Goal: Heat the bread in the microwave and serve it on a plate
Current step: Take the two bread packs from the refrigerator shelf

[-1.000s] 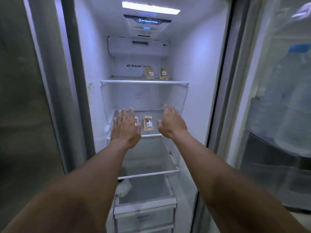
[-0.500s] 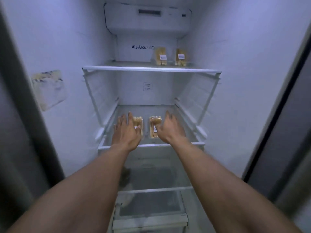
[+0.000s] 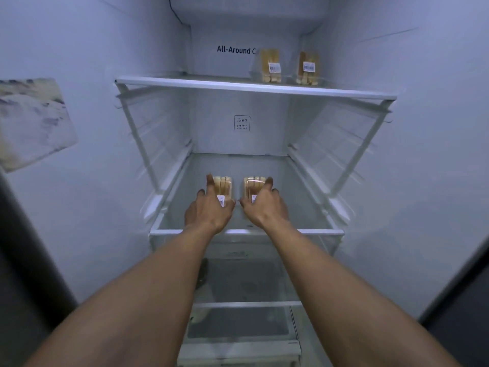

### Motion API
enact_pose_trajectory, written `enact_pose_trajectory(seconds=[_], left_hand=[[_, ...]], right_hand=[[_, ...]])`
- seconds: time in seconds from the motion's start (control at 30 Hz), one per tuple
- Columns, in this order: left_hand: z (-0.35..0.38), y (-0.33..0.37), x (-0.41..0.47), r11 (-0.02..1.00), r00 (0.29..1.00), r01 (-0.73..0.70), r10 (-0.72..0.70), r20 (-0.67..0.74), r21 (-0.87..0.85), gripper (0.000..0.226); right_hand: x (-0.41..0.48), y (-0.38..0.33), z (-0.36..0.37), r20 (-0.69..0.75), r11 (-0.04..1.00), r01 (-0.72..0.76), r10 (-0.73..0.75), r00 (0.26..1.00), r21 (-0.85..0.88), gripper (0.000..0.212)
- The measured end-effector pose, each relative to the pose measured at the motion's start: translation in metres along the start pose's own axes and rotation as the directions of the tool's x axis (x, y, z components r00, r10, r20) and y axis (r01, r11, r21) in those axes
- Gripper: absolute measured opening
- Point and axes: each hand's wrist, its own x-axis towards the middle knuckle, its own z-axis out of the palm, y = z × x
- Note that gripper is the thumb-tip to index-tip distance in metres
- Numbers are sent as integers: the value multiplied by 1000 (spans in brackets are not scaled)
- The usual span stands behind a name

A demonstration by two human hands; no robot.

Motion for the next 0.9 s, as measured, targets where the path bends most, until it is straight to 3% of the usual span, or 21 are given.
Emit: enact_pose_trajectory(seconds=[0.23, 0.47, 0.67, 0.9], left_hand=[[-3, 1, 9, 999, 998, 50, -49, -27, 22, 93], [-1, 1, 15, 992, 994, 96, -100, 44, 79, 128], [-2, 4, 19, 987, 986, 162, -162, 34, 23, 126], [-13, 8, 8, 987, 987, 158, -158, -17, 2, 123]], right_hand=[[7, -3, 6, 4, 998, -67, 67, 998, 7, 90], [17, -1, 7, 89, 990, -99, 108, 990, -97, 112], [18, -4, 5, 46, 986, -158, 161, 986, -52, 106], [7, -8, -14, 0, 991, -131, 131, 991, 6, 102]])
